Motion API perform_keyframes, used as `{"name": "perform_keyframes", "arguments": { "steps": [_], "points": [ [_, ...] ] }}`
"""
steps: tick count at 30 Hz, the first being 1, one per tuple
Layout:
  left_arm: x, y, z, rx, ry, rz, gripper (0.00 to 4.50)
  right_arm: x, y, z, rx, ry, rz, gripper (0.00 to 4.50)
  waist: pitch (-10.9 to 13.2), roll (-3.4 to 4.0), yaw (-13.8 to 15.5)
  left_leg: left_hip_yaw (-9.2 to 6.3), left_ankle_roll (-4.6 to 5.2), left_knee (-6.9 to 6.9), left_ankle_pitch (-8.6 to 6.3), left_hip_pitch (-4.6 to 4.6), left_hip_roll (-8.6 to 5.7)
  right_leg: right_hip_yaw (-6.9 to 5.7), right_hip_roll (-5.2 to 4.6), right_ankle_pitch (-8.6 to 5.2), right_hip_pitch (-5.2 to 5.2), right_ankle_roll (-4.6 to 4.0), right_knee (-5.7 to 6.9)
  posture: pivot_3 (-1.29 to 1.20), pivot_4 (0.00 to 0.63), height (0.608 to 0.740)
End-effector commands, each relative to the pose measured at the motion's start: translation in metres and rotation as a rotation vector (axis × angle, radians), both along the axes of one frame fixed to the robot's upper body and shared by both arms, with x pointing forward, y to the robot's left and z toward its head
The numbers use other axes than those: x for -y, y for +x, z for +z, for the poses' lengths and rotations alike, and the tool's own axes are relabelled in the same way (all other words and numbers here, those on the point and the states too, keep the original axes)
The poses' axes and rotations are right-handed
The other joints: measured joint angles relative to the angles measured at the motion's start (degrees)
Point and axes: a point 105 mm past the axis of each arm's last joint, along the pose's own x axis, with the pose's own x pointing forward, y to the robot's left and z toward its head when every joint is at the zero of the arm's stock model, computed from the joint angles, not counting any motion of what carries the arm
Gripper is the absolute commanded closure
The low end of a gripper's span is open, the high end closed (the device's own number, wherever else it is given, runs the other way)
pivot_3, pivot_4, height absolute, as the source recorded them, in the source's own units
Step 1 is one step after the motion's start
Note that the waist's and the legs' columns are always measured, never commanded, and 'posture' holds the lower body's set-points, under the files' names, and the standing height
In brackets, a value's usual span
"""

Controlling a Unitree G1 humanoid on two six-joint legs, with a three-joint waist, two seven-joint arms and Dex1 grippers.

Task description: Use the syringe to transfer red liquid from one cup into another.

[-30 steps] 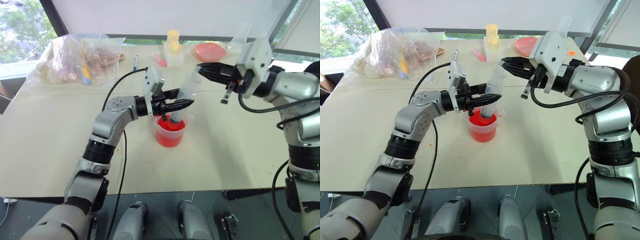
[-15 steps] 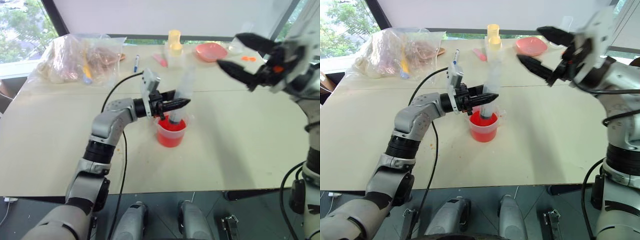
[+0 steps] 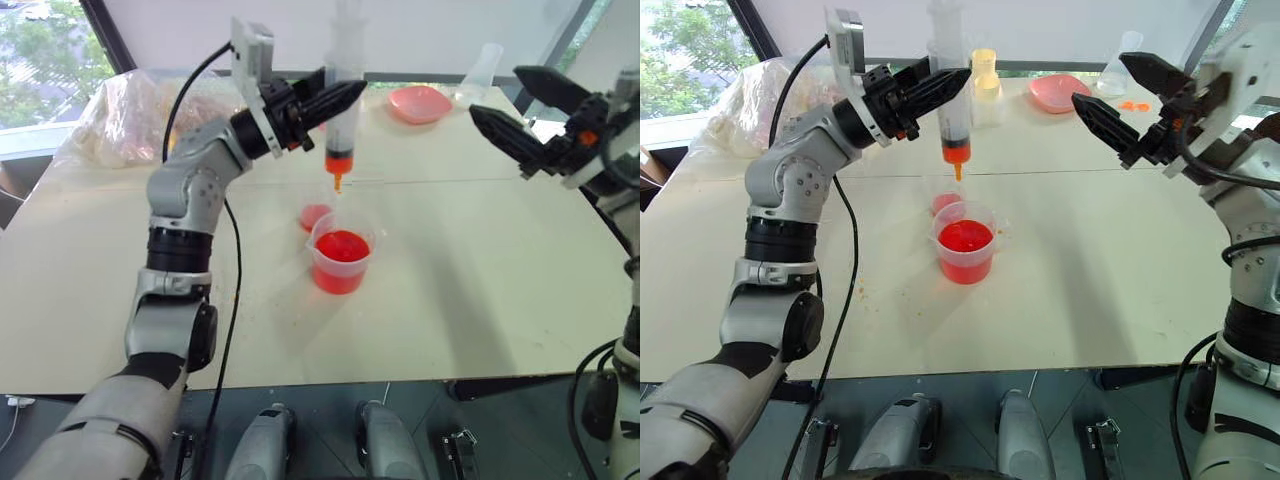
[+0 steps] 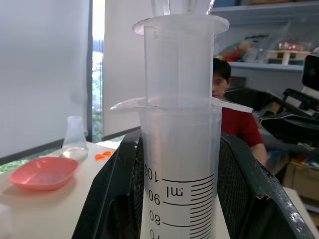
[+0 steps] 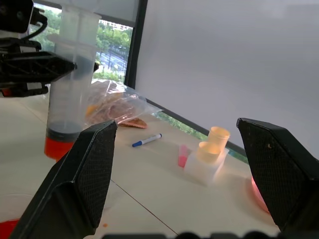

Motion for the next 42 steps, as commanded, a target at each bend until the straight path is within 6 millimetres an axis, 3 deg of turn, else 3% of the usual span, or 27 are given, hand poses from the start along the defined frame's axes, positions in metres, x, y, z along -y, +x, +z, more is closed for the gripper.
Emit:
{"name": "perform_keyframes", "arguments": {
  "steps": [1,5,9,15,21,28,39,42],
  "points": [
    [-0.009,0.014,0.015,0.102,0.025,0.090,3.05,-0.006,0.006,0.011,0.094,-0.068,-0.014,0.50,0.0,0.00,-0.1,0.01,0.00,0.00,0.00,0.00,-0.01,0.00,0.00,0.00,0.00,0.00,-0.01,0.00,0.150,0.740],
    [-0.011,0.039,-0.008,0.105,0.103,0.191,3.05,-0.022,0.026,0.013,0.170,-0.132,-0.029,0.50,0.0,0.00,-0.1,0.14,0.00,-0.01,0.00,0.00,-0.04,0.00,0.02,0.00,0.00,0.00,-0.01,0.00,0.150,0.740],
    [-0.004,0.046,-0.023,0.111,0.147,0.200,3.05,-0.041,0.040,0.016,0.233,-0.162,-0.012,0.50,0.0,-0.01,-0.1,0.18,0.00,-0.03,0.00,-0.01,-0.05,-0.02,0.04,0.00,-0.02,0.01,-0.02,0.00,0.150,0.740],
    [0.002,0.046,-0.035,0.107,0.176,0.169,3.05,-0.072,0.060,0.031,0.331,-0.150,-0.001,0.50,0.0,-0.02,-0.2,0.10,-0.01,-0.04,0.01,-0.08,-0.05,-0.01,0.04,0.01,-0.12,0.01,-0.02,0.00,0.150,0.740],
    [0.005,0.042,-0.038,0.112,0.180,0.139,3.05,-0.088,0.073,0.029,0.337,-0.151,0.041,0.50,0.0,-0.02,-0.3,0.04,-0.01,-0.04,0.01,-0.08,-0.06,0.00,0.05,0.01,-0.12,0.01,-0.01,0.00,0.150,0.740],
    [0.009,0.034,-0.040,0.118,0.190,0.078,3.05,-0.099,0.083,0.020,0.321,-0.170,0.071,0.50,0.0,0.01,-0.5,0.02,-0.01,-0.06,0.01,-0.08,-0.05,0.00,0.06,0.01,-0.14,0.01,0.01,0.00,0.150,0.740],
    [0.009,0.033,-0.056,0.113,0.248,0.075,3.05,-0.116,0.086,0.021,0.328,-0.160,0.135,0.50,0.0,0.01,-0.6,-0.01,-0.04,-0.07,0.03,-0.07,-0.03,0.02,0.12,0.01,-0.17,0.01,0.04,0.00,0.150,0.740],
    [0.007,0.035,-0.056,0.111,0.248,0.090,3.05,-0.122,0.083,0.020,0.329,-0.163,0.177,1.81,0.0,0.01,-0.6,-0.01,-0.05,-0.07,0.03,-0.07,-0.03,0.02,0.12,0.01,-0.18,0.01,0.06,0.00,0.150,0.740]
  ]
}}
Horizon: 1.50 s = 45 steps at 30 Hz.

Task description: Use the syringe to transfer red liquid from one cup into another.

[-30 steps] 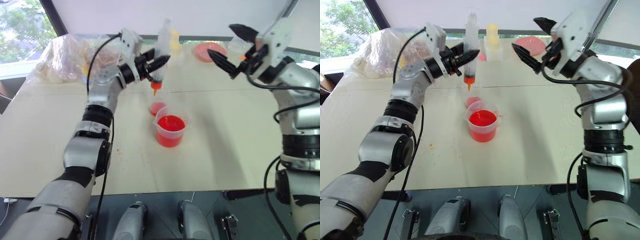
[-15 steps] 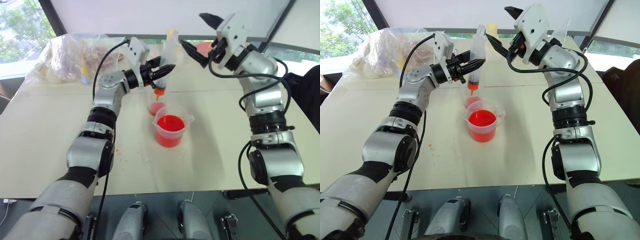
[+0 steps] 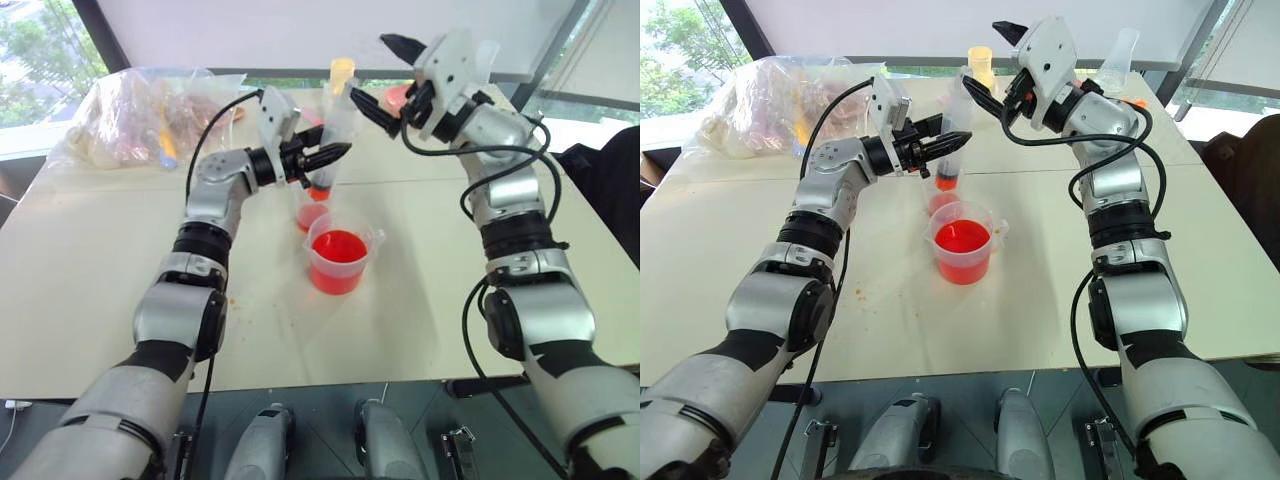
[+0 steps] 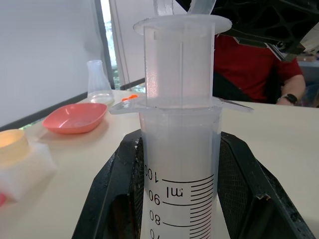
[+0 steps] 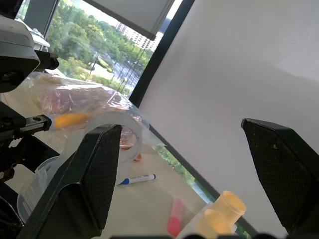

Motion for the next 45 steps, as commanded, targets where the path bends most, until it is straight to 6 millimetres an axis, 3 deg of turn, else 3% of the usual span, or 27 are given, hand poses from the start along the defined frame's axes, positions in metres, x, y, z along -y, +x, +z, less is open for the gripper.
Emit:
{"name": "perform_keyframes", "arguments": {
  "steps": [1,5,14,20,33,45],
  "points": [
    [0.002,-0.003,0.016,0.067,0.000,-0.004,3.05,-0.014,-0.014,0.025,0.091,0.000,0.074,2.37,0.0,0.00,0.0,0.00,0.00,0.00,0.00,0.00,0.00,0.00,0.00,0.00,0.00,0.00,0.00,0.00,0.150,0.740],
    [0.002,-0.003,0.022,0.075,-0.014,-0.002,3.05,-0.019,-0.016,0.020,0.073,-0.007,0.102,4.43,0.0,0.00,0.0,0.00,0.01,0.00,0.00,0.00,0.00,0.00,0.00,0.00,0.00,0.00,0.01,0.00,0.150,0.740],
    [-0.001,-0.009,0.040,0.107,-0.071,-0.004,3.05,-0.028,-0.015,0.001,0.007,-0.017,0.136,4.43,0.0,0.00,0.0,-0.02,-0.02,0.00,0.01,0.00,0.00,0.00,0.00,0.00,-0.01,0.00,0.03,0.00,0.150,0.740],
    [0.002,-0.014,0.058,0.143,-0.107,-0.016,3.05,-0.047,-0.022,-0.019,-0.051,-0.038,0.207,4.43,0.0,0.01,0.0,-0.03,-0.03,0.00,0.02,0.00,0.00,0.00,0.00,0.00,-0.01,0.00,0.05,0.00,0.150,0.740],
    [0.003,-0.016,0.063,0.155,-0.110,-0.018,3.05,-0.063,-0.030,-0.042,-0.152,-0.001,0.281,4.43,0.0,0.02,0.0,-0.04,-0.02,0.00,0.01,0.00,0.00,0.01,0.02,0.00,-0.03,0.00,0.06,0.00,0.150,0.740],
    [0.002,-0.019,0.062,0.133,-0.052,-0.039,3.05,-0.065,-0.027,-0.048,-0.181,0.000,0.275,4.43,0.0,0.02,-0.1,-0.04,-0.02,0.00,0.01,0.00,0.00,0.02,0.03,0.00,-0.04,0.00,0.08,0.00,0.150,0.740]
  ]
}}
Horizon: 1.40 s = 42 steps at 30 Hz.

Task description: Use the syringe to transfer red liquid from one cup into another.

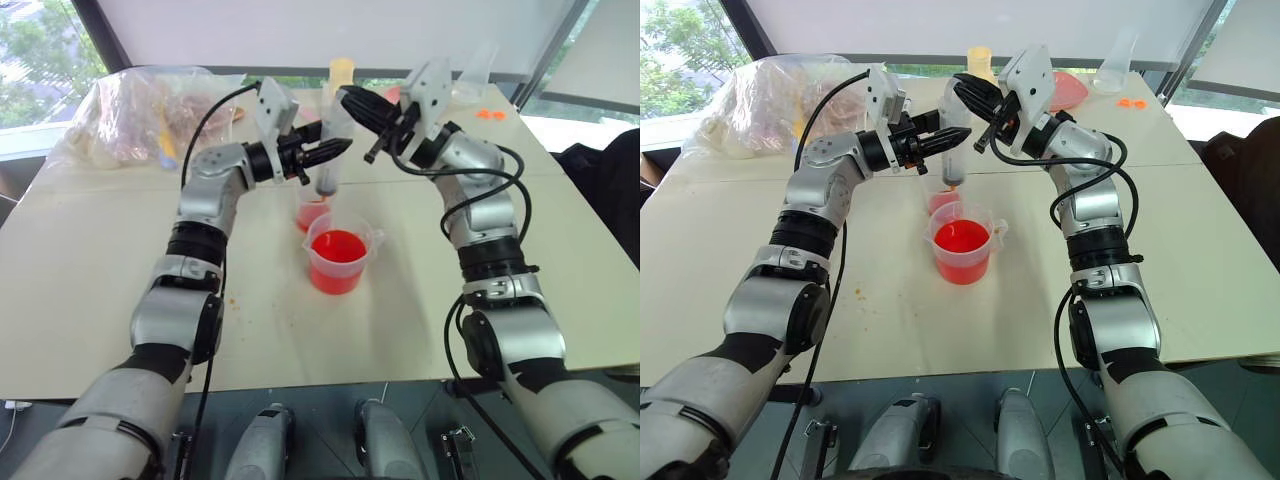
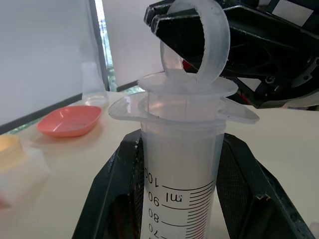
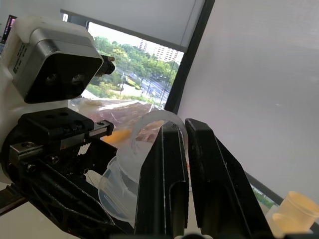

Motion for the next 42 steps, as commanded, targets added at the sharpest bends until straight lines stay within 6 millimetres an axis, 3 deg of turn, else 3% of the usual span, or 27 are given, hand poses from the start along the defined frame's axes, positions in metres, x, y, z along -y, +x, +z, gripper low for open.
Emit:
{"name": "perform_keyframes", "arguments": {
  "steps": [1,9,12,18,24,29,32,35,38,41,42],
  "points": [
    [0.005,-0.012,0.050,0.151,-0.059,-0.018,3.05,-0.038,-0.013,-0.020,-0.032,-0.085,0.134,4.43,0.0,0.00,0.0,0.00,0.00,0.00,0.00,0.00,0.00,0.00,0.00,0.00,0.00,0.00,0.00,0.00,0.150,0.740],
    [-0.001,-0.017,0.051,0.144,-0.033,-0.026,3.05,-0.037,-0.015,-0.003,-0.027,-0.016,0.144,4.43,0.0,0.00,-0.2,-0.01,-0.03,0.00,0.02,0.00,0.01,0.01,0.00,0.00,-0.03,0.00,0.06,0.00,0.150,0.740],
    [-0.005,-0.017,0.051,0.137,-0.036,-0.018,3.05,-0.031,-0.018,0.006,-0.028,0.020,0.155,3.52,0.0,0.00,-0.6,-0.02,-0.03,0.00,0.02,0.00,0.02,0.02,0.00,0.00,-0.03,0.00,0.06,0.00,0.150,0.740],
    [-0.007,-0.018,0.055,0.143,-0.079,-0.007,3.05,-0.015,-0.017,0.017,0.033,0.035,0.074,0.63,0.0,0.01,-1.0,-0.07,-0.02,0.00,0.01,0.00,0.02,0.01,0.01,0.00,-0.03,0.00,0.08,0.00,0.150,0.740],
    [-0.015,-0.021,0.081,0.144,-0.203,0.000,3.05,0.024,-0.026,0.038,0.090,0.117,-0.023,0.63,0.0,0.01,-0.9,-0.06,-0.02,0.00,0.01,-0.02,0.03,0.02,0.00,0.00,-0.05,0.00,0.07,0.00,0.150,0.740],
    [-0.051,-0.022,0.115,0.060,-0.238,0.159,3.05,0.064,-0.056,0.046,0.060,0.095,-0.038,0.63,0.0,0.01,-1.0,-0.06,-0.02,-0.01,0.01,-0.02,0.05,0.04,0.00,0.00,-0.06,0.00,0.07,0.00,0.150,0.740],
    [-0.071,-0.018,0.118,-0.003,-0.082,0.361,3.05,0.065,-0.075,0.036,0.014,-0.005,0.004,0.63,0.0,0.04,-1.3,-0.02,0.00,-0.03,0.00,-0.02,0.05,0.07,0.03,-0.01,-0.08,0.00,0.08,0.00,0.150,0.740],
    [-0.098,-0.016,0.118,-0.276,-0.010,0.617,3.05,0.050,-0.094,0.023,-0.029,-0.116,0.092,0.63,0.0,0.03,-1.2,-0.03,0.00,0.01,0.00,0.01,0.06,0.08,0.11,-0.01,-0.07,0.00,0.17,0.00,0.150,0.740],
    [-0.108,-0.028,0.103,-0.519,-0.005,0.671,3.05,0.034,-0.110,0.006,-0.082,-0.216,0.207,0.63,0.0,0.04,-1.2,-0.03,0.01,0.05,-0.01,0.04,0.07,0.08,0.12,-0.04,-0.01,0.04,0.20,0.00,0.150,0.740],
    [-0.116,-0.023,0.064,-0.740,-0.063,0.723,3.05,0.025,-0.128,-0.026,-0.150,-0.388,0.322,0.63,0.0,0.05,-0.8,-0.09,0.01,0.08,-0.01,0.16,0.08,0.01,0.11,-0.06,0.20,0.07,0.16,0.00,0.150,0.740],
    [-0.117,-0.019,0.043,-0.813,-0.090,0.736,3.05,0.022,-0.130,-0.038,-0.159,-0.451,0.341,0.63,0.0,0.05,-0.8,-0.12,0.01,0.08,-0.01,0.20,0.09,-0.02,0.09,-0.06,0.26,0.08,0.12,0.00,0.150,0.740]
  ]
}}
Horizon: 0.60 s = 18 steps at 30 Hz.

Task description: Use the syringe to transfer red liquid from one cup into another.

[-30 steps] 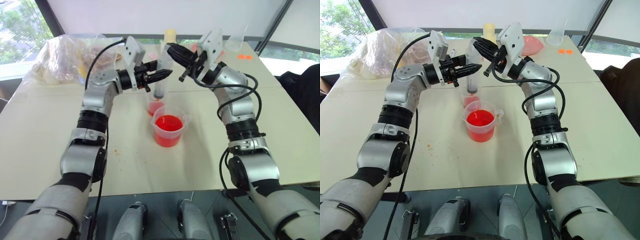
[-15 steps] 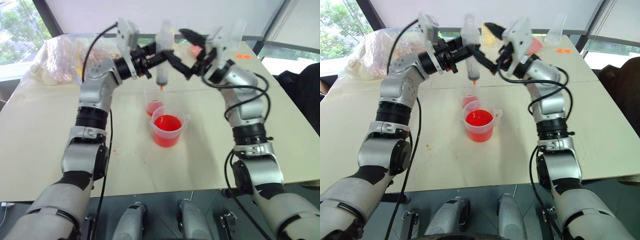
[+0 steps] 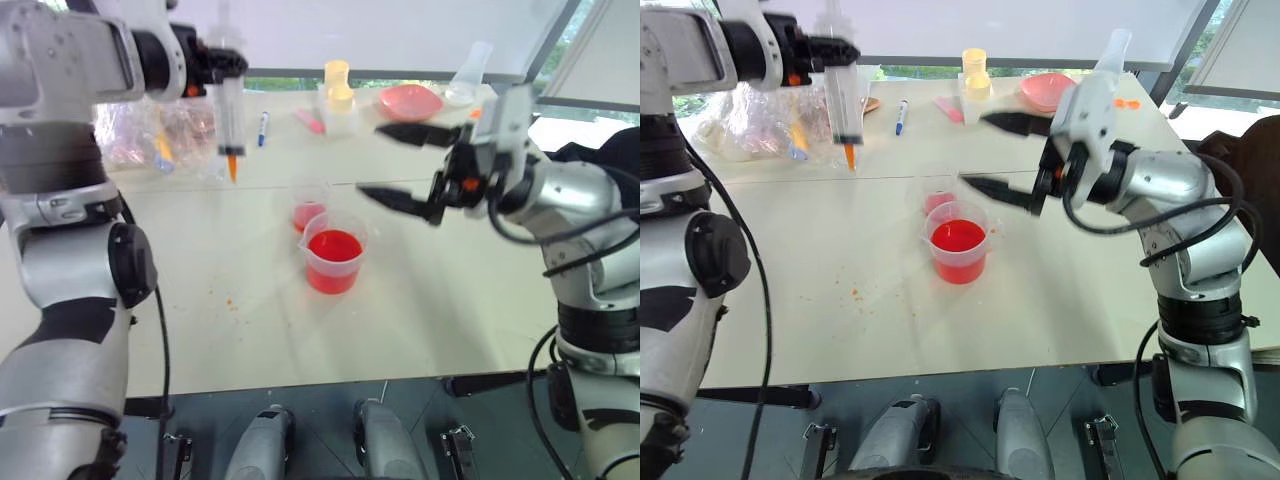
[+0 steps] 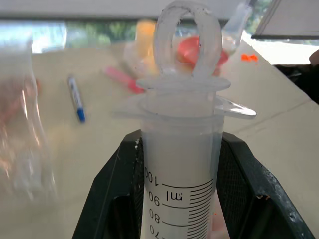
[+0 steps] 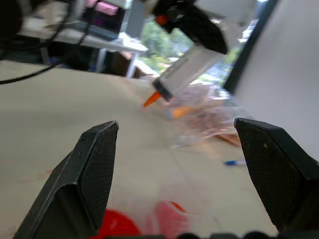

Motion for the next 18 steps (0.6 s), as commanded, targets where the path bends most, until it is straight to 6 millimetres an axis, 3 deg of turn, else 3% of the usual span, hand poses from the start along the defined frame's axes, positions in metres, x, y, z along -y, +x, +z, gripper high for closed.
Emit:
{"name": "perform_keyframes", "arguments": {
  "steps": [1,8,13,18],
  "points": [
    [-0.012,0.007,-0.053,-0.174,-0.112,0.113,3.05,-0.010,-0.019,-0.026,0.002,-0.167,0.119,0.63,0.0,0.00,0.0,0.00,0.00,0.02,0.00,0.05,0.04,0.01,-0.03,0.00,0.04,0.00,0.01,0.00,0.150,0.740],
    [-0.028,-0.008,-0.142,-0.320,-0.186,0.280,3.05,-0.019,-0.025,-0.040,-0.058,-0.145,0.190,0.63,0.1,-0.19,-0.2,0.13,-0.39,0.05,0.20,-0.27,0.05,0.33,-0.12,0.03,-0.70,-0.07,0.59,0.00,0.150,0.740],
    [-0.022,-0.024,-0.171,-0.397,-0.197,0.250,3.05,-0.024,-0.029,-0.042,-0.078,-0.135,0.205,0.63,0.1,-0.19,1.3,0.11,-0.30,0.07,0.13,-0.23,0.03,0.33,-0.15,0.05,-0.64,-0.11,0.59,0.00,0.150,0.740],
    [-0.021,-0.028,-0.181,-0.469,-0.194,0.241,3.05,-0.028,-0.034,-0.049,-0.104,-0.128,0.213,0.63,0.0,-0.27,1.9,0.08,-0.30,0.13,0.13,-0.21,-0.01,0.27,-0.15,0.07,-0.54,-0.14,0.57,0.00,0.150,0.740]
  ]
}}
